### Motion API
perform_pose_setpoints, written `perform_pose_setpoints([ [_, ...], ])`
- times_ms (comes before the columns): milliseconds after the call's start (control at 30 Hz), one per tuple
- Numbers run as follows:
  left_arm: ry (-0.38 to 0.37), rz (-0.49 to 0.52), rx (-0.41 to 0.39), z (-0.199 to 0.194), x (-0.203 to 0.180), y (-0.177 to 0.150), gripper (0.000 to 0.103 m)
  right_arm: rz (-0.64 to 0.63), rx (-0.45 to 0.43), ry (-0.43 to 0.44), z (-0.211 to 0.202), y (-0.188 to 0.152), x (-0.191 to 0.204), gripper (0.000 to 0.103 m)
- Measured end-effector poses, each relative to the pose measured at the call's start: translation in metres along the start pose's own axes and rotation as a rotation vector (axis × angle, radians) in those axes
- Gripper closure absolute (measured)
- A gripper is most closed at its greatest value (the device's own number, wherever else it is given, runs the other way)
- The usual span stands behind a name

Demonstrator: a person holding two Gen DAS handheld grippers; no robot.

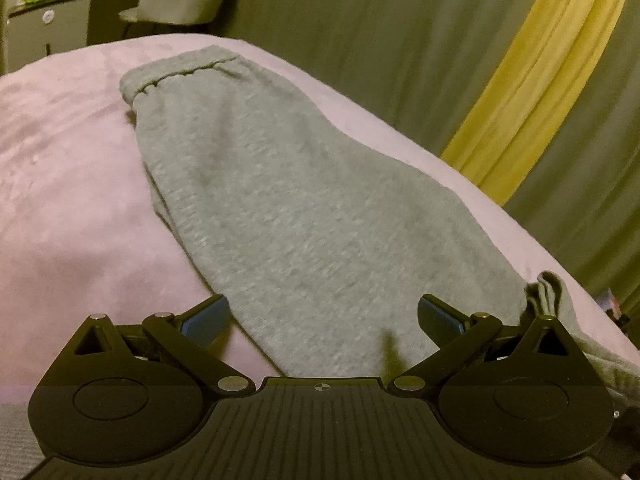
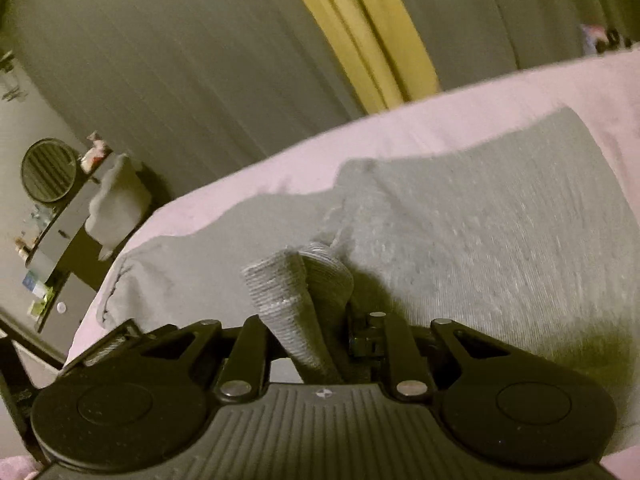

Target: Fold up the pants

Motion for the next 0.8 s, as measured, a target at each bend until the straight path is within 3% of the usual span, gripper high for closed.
perform_pose_setpoints([
  [67, 0.001, -0.003, 0.004, 0.001, 0.0, 0.0, 0.0, -0.016, 0.017, -0.015, 0.003, -0.002, 0.0, 0.086],
  [200, 0.003, -0.001, 0.009, 0.002, 0.0, 0.0, 0.0, -0.003, 0.147, -0.078, 0.036, -0.02, -0.021, 0.084],
  [267, 0.003, 0.002, 0.01, 0.002, 0.0, -0.001, 0.0, 0.0, 0.158, -0.074, 0.038, -0.029, -0.028, 0.083],
  [367, 0.008, -0.003, 0.021, 0.005, 0.001, -0.001, 0.0, 0.003, 0.188, -0.016, 0.026, -0.031, -0.024, 0.066],
  [433, 0.011, -0.009, 0.024, 0.006, 0.001, -0.001, 0.0, -0.003, 0.166, 0.066, 0.008, -0.029, -0.019, 0.059],
  [500, 0.01, -0.01, 0.025, 0.006, 0.001, 0.0, 0.0, 0.008, 0.112, 0.135, -0.015, -0.026, -0.024, 0.043],
  [600, 0.01, -0.005, 0.024, 0.007, 0.0, -0.001, 0.0, 0.101, 0.024, 0.164, -0.047, -0.022, -0.056, 0.041],
  [667, 0.011, 0.002, 0.02, 0.007, -0.001, -0.001, 0.0, 0.189, -0.006, 0.111, -0.054, -0.021, -0.088, 0.041],
  [700, 0.011, 0.01, 0.017, 0.006, -0.003, -0.001, 0.0, 0.228, 0.005, 0.064, -0.053, -0.025, -0.105, 0.043],
  [733, 0.01, 0.023, 0.014, 0.005, -0.005, -0.001, 0.0, 0.261, 0.033, -0.002, -0.049, -0.03, -0.123, 0.052],
  [767, 0.008, 0.042, 0.006, 0.004, -0.008, -0.002, 0.0, 0.274, 0.056, -0.044, -0.044, -0.035, -0.135, 0.079],
  [800, 0.006, 0.062, -0.003, 0.001, -0.011, -0.002, 0.0, 0.292, 0.054, -0.062, -0.044, -0.038, -0.144, 0.091],
])
Point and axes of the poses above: each gripper's, at about its wrist camera, not at the fingertips, and z roughly the way its jaws point, x to its left, y to its top, the point moved 9 cm from there along z, roughly the way its jaws point, and after that the axes turned 15 degrees about x, right-handed, at the moved point
